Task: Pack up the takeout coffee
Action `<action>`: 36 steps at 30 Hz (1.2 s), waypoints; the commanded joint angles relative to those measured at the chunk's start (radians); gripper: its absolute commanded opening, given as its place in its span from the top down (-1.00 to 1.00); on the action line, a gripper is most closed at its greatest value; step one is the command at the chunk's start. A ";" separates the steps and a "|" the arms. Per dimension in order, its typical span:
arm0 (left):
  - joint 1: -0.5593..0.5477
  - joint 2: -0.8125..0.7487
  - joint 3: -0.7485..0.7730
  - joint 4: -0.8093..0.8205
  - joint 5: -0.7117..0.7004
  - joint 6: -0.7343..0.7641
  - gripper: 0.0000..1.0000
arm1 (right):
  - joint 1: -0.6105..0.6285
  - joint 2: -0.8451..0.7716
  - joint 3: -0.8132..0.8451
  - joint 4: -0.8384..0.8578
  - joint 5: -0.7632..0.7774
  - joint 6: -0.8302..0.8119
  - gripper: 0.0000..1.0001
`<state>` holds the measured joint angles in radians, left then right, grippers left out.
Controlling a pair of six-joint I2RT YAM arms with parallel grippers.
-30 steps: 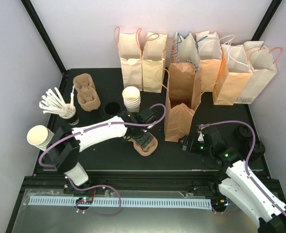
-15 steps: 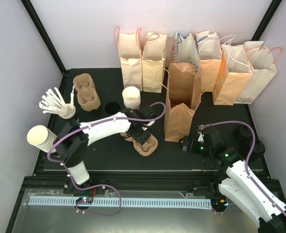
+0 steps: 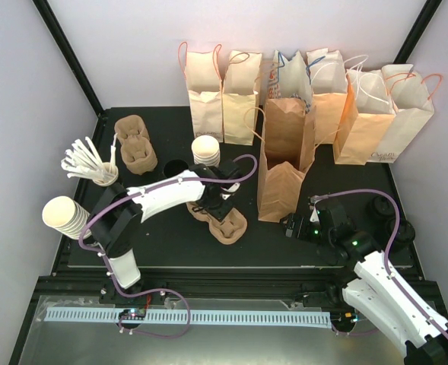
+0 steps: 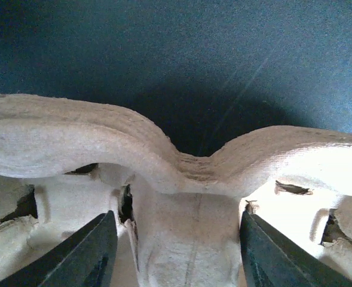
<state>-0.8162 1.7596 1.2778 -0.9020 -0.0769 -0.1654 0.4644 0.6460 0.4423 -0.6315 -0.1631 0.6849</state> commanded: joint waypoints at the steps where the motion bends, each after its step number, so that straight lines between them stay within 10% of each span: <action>1: 0.005 0.017 0.063 -0.058 -0.015 0.017 -0.11 | 0.006 -0.001 0.019 0.008 -0.011 -0.015 -1.00; 12: 0.003 -0.034 0.138 -0.169 -0.018 -0.023 0.12 | 0.007 0.012 0.019 0.027 -0.027 -0.026 -1.00; 17: 0.005 -0.022 0.103 -0.147 -0.024 -0.006 -0.43 | 0.006 0.025 0.024 0.034 -0.032 -0.032 -1.00; 24: 0.021 0.035 0.090 -0.102 0.037 0.043 -0.52 | 0.007 0.022 0.028 0.025 -0.032 -0.034 -1.00; 36: 0.028 0.079 0.120 -0.134 0.018 0.060 0.23 | 0.006 0.031 0.040 0.018 -0.023 -0.033 -1.00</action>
<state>-0.7929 1.8336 1.3693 -1.0161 -0.0517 -0.1226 0.4644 0.6792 0.4507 -0.6205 -0.1864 0.6594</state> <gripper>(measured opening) 0.442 0.996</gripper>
